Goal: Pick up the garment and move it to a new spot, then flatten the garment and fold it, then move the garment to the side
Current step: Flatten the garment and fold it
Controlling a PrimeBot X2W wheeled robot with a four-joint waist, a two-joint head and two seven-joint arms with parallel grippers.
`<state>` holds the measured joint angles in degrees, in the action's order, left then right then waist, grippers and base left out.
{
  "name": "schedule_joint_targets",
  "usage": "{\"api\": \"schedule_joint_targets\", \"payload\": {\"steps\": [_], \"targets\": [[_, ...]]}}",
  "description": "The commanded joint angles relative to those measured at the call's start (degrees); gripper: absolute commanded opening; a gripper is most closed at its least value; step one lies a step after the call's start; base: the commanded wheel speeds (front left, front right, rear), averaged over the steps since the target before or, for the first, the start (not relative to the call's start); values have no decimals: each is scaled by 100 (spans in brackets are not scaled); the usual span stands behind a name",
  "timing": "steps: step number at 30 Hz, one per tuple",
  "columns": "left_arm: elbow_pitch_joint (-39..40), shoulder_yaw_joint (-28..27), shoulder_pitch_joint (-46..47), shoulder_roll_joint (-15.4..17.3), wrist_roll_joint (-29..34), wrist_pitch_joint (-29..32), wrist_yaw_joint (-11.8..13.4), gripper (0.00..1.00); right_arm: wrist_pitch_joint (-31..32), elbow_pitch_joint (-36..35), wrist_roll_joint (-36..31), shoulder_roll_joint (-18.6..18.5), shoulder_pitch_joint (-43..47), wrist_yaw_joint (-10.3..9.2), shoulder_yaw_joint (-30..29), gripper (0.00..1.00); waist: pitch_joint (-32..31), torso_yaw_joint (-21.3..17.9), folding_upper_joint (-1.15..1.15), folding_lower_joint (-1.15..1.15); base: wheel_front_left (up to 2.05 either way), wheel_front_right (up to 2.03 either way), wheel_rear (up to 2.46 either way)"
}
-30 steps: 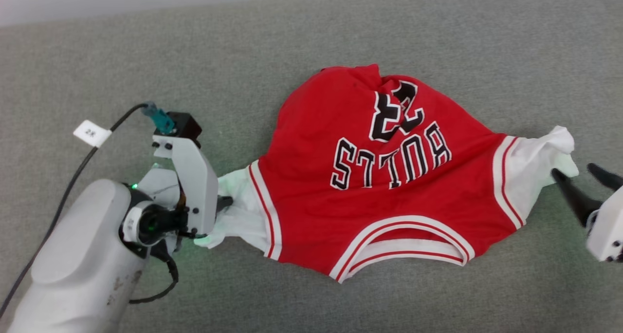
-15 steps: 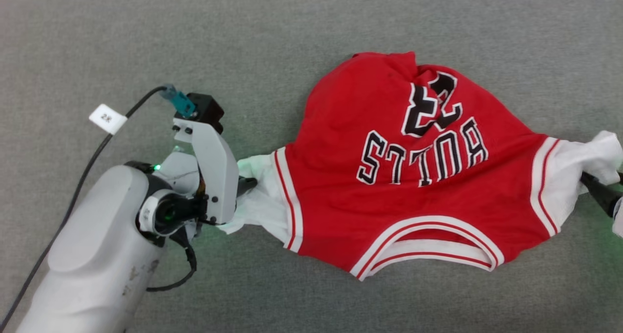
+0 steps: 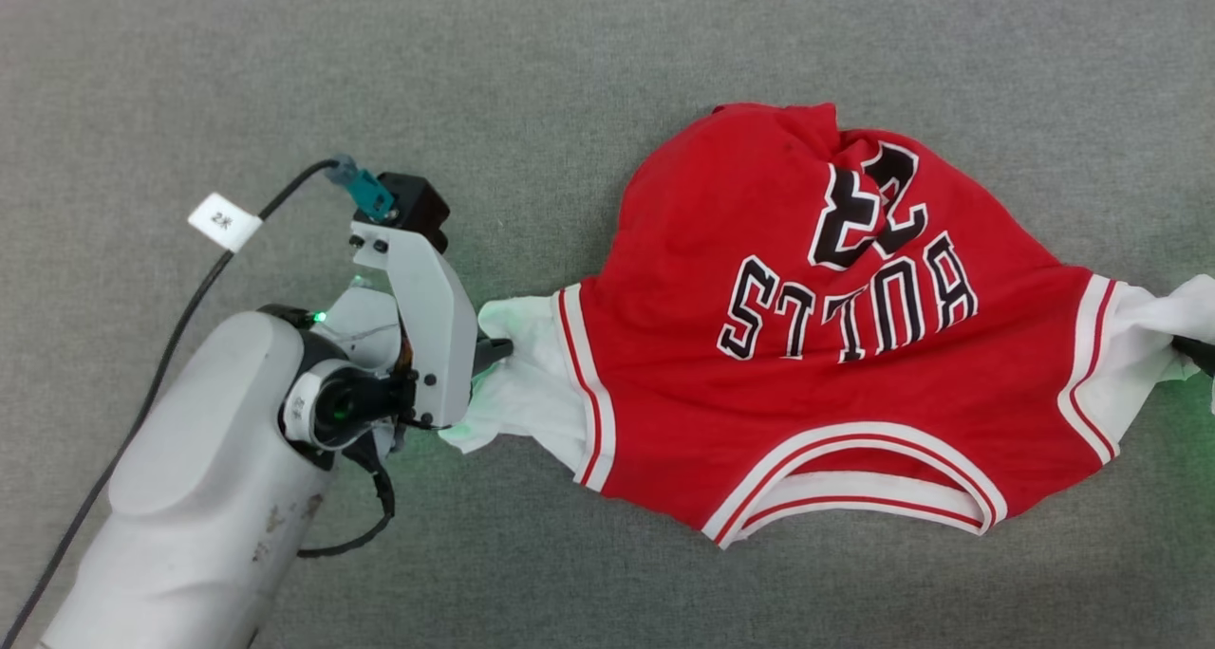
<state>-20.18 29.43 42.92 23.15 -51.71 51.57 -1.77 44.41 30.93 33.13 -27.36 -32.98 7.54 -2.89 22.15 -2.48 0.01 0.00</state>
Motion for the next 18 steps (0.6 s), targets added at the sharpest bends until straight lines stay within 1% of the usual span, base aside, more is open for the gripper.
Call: {"api": "schedule_joint_targets", "payload": {"steps": [1,6,8,11,14,18], "targets": [[-194,22,-63,93,74,3,7,0,149,265,-134,180,180,-10,63,0,-80,-15,-1,0,0,0,0],[-251,18,58,113,83,-39,-52,0,115,65,-129,274,-71,-6,-55,0,-255,-50,-1,0,0,0,0],[-238,11,145,116,114,-69,-58,0,65,-92,-7,355,-208,-5,-143,0,-347,-53,-1,0,0,0,0],[-228,-3,224,114,111,-82,-68,0,17,-261,-5,332,-296,-6,-168,0,-454,-53,-1,0,0,0,0],[-225,-32,366,124,138,-131,-92,0,-59,-514,92,499,-427,-6,-227,0,-651,-42,-1,0,0,0,0],[-273,-67,642,141,192,-176,-109,0,-167,-835,89,615,-724,-6,-299,0,-932,-14,-1,0,0,0,0]]}}
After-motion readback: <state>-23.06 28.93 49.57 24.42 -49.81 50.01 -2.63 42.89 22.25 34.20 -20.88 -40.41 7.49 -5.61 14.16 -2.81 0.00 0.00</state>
